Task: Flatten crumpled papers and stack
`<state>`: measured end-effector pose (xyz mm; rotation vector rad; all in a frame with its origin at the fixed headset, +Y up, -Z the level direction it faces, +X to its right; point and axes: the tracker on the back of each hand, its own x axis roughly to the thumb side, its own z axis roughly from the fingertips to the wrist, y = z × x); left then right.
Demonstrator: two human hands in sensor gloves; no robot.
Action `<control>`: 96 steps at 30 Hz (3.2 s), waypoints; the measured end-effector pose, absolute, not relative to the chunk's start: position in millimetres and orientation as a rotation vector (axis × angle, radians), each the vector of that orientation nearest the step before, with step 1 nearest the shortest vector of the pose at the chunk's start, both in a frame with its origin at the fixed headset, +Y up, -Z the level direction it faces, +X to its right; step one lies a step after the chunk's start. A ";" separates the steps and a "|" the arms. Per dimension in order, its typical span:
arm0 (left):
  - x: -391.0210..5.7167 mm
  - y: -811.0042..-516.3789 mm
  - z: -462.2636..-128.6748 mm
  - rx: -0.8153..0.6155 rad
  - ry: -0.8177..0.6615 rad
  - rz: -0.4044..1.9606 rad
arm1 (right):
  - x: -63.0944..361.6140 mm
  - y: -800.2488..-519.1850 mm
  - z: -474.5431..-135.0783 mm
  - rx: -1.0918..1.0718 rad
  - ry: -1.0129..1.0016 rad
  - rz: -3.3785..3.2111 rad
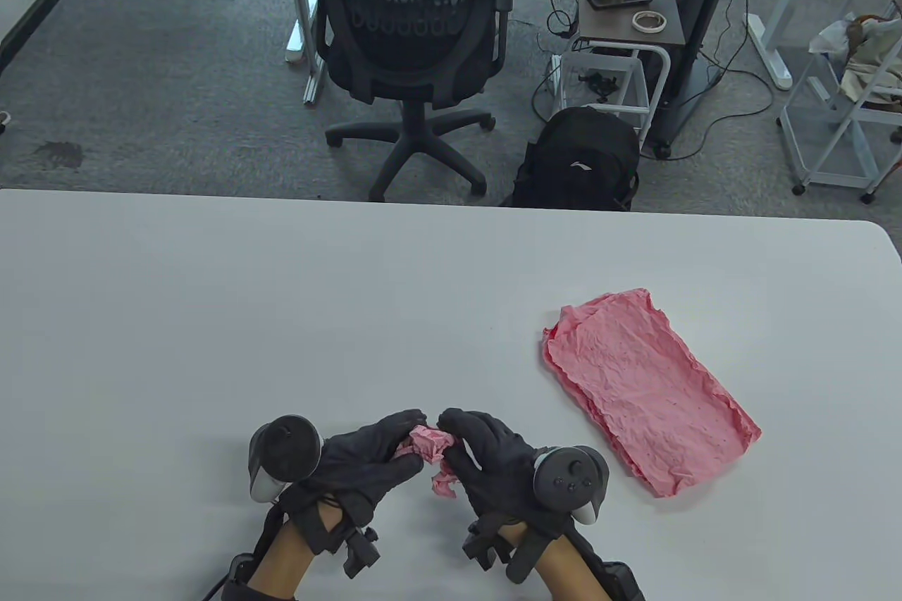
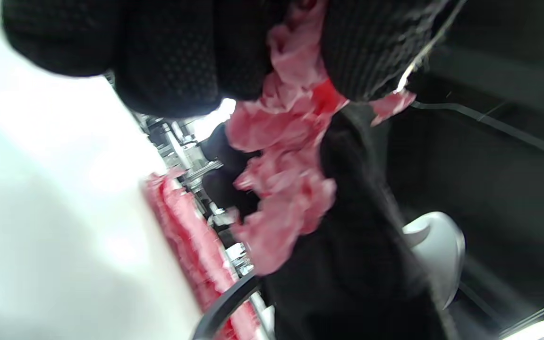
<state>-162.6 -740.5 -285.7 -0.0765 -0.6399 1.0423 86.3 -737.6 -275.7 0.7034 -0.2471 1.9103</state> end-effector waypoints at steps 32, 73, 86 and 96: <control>-166.0 -743.0 -287.1 -0.067 -0.632 1.346 | 85.2 -741.1 -279.8 0.687 -0.096 1.992; -168.1 -747.7 -283.4 -0.006 -0.413 1.199 | 97.7 -744.6 -278.6 0.351 -0.190 1.768; -163.0 -748.0 -284.5 -0.048 -0.574 1.360 | 83.0 -734.3 -272.8 0.661 -0.163 1.775; -186.4 -755.4 -293.3 -0.070 -0.461 1.665 | 108.4 -746.2 -288.4 0.405 -0.093 1.375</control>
